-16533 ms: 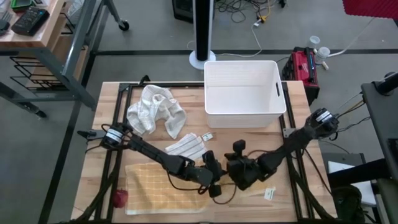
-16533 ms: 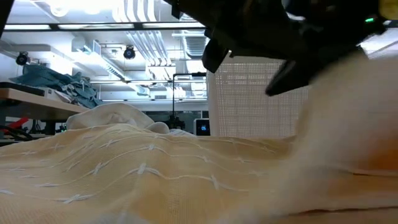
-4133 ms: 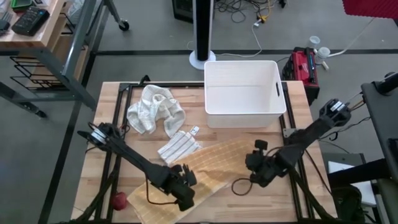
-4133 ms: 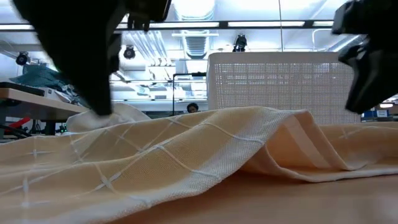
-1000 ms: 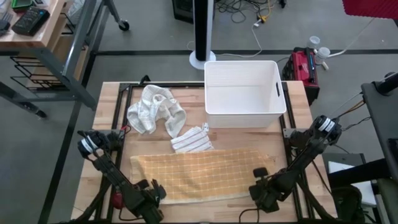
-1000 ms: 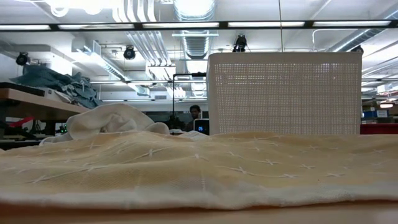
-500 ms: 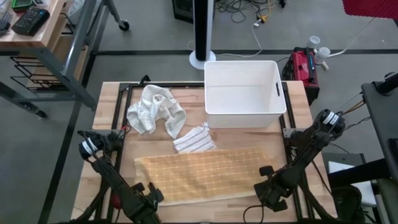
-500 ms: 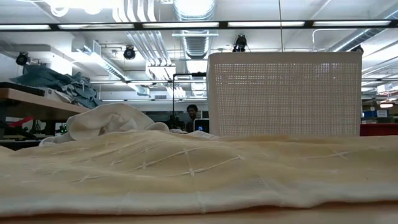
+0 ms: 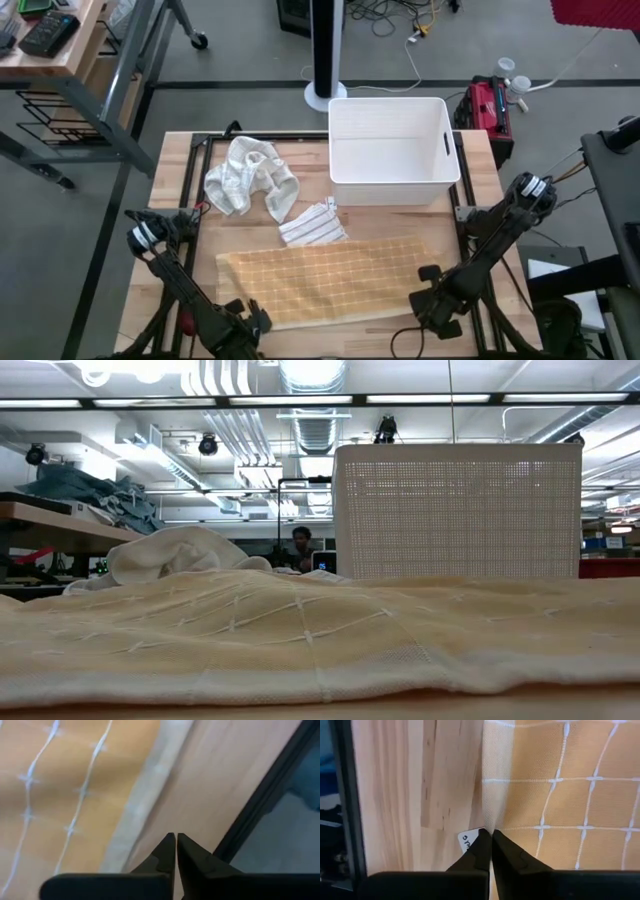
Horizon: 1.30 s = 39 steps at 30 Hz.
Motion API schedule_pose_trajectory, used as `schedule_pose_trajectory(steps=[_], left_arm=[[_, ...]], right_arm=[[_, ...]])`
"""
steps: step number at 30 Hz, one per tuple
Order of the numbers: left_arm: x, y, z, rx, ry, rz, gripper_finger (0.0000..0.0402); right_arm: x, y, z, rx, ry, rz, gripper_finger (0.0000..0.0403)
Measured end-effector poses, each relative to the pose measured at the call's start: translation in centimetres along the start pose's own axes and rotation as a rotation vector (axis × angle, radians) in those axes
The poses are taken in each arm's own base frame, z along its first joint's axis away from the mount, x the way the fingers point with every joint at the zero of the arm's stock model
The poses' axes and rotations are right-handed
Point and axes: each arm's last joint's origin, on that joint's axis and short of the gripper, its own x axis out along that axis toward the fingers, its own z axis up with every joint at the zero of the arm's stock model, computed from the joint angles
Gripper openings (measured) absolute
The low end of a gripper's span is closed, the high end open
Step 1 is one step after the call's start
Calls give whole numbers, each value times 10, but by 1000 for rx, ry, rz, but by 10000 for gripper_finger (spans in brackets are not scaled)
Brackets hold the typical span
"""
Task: Fold towel
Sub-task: Fold the yellow squared towel
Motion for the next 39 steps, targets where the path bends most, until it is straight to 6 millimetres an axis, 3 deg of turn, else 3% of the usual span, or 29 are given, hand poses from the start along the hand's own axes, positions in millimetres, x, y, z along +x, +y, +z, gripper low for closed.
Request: schedule_pose_trajectory(steps=[15, 23, 29, 35, 39], left_arm=[[13, 12, 7, 10, -91, 48, 163], [27, 18, 7, 98, -105, 14, 195], [31, 25, 7, 50, -109, 46, 156], [32, 27, 7, 28, -97, 65, 20], [24, 18, 8, 42, -103, 42, 6]], right_arm=[[-57, -19, -6, 66, -219, 37, 0], [-67, -23, -9, 72, -263, 48, 0], [-63, -22, -8, 68, -248, 33, 0], [-61, -22, -7, 65, -241, 28, 0], [-62, -22, -8, 68, -231, 32, 0]])
